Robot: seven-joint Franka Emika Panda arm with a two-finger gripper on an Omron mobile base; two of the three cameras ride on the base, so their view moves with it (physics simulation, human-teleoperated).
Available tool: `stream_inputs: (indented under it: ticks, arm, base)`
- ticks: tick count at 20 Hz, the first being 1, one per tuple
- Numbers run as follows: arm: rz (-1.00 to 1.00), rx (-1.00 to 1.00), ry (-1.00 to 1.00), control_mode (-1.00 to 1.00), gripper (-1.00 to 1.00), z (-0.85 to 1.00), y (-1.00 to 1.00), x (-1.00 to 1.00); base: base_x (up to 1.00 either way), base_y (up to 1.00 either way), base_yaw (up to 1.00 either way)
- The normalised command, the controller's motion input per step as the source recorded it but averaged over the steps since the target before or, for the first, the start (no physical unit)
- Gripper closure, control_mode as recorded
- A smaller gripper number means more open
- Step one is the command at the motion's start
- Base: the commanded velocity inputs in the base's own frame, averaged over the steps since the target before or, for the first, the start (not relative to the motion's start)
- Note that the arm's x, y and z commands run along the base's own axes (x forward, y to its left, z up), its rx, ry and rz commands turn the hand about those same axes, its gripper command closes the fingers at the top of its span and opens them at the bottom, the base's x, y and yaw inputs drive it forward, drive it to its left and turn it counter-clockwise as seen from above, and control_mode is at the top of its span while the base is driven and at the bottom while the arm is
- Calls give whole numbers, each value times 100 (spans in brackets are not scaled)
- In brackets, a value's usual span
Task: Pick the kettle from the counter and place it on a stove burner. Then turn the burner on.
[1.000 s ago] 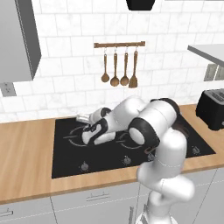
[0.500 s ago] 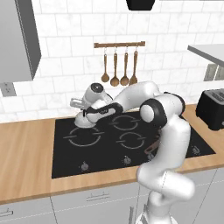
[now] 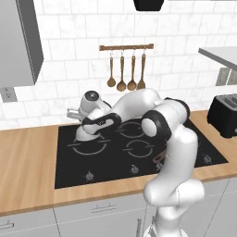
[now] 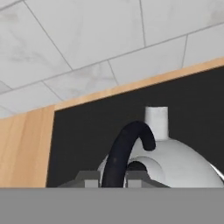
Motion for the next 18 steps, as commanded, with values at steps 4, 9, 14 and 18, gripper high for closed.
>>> stream_inputs:
  ticks: [4, 9, 14, 18]
  arm:
    - [0, -1, 0, -100, 100, -9, 0, 0]
    - [0, -7, 0, -100, 100, -57, 0, 0]
    - [0, -6, -1, -100, 100, -42, 0, 0]
    - [0, 0, -11, -100, 100, -29, 1, 0]
  base:
    - [0, 0, 0]
    - [0, 0, 0]
    - [0, 0, 0]
    - [0, 0, 0]
